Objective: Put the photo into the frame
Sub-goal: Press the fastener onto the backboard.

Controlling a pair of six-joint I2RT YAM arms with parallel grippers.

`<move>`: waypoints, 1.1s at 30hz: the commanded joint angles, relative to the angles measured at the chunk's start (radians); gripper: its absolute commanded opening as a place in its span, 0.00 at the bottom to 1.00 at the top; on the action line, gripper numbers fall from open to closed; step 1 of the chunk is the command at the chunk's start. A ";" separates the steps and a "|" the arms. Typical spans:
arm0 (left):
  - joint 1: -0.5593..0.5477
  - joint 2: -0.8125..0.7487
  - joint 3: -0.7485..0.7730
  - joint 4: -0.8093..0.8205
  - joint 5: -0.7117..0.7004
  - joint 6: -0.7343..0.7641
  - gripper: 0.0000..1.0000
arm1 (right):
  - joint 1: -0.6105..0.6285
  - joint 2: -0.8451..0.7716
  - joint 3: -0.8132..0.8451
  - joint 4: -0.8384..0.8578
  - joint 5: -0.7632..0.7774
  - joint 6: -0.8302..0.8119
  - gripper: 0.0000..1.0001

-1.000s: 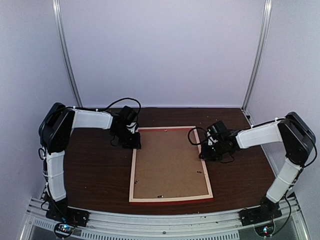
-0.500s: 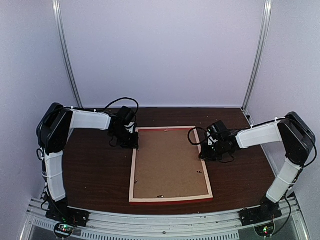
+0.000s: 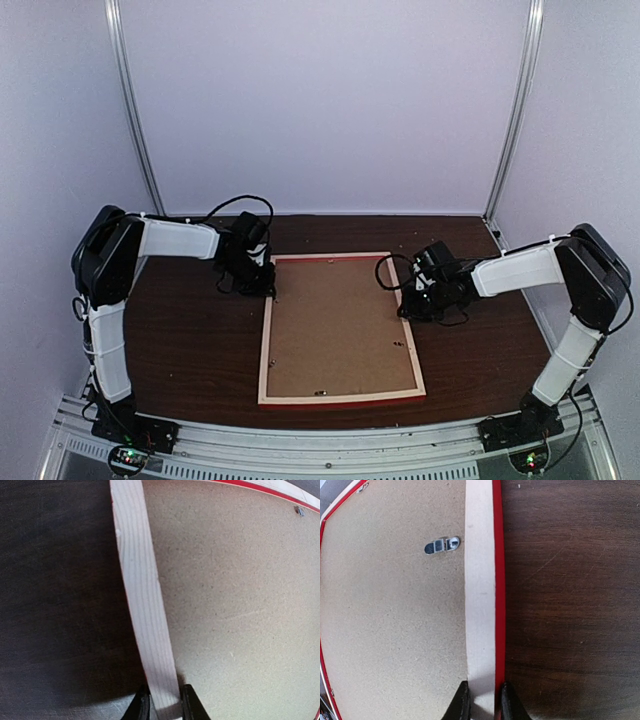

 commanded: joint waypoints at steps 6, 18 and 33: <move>0.008 -0.036 0.011 -0.054 0.152 0.031 0.32 | 0.023 0.070 -0.026 0.019 -0.063 0.026 0.05; 0.010 -0.102 -0.037 -0.020 0.152 0.036 0.67 | 0.022 0.070 -0.027 0.019 -0.059 0.028 0.04; 0.007 0.001 0.038 -0.094 0.052 0.129 0.65 | 0.024 0.077 -0.023 0.023 -0.065 0.029 0.04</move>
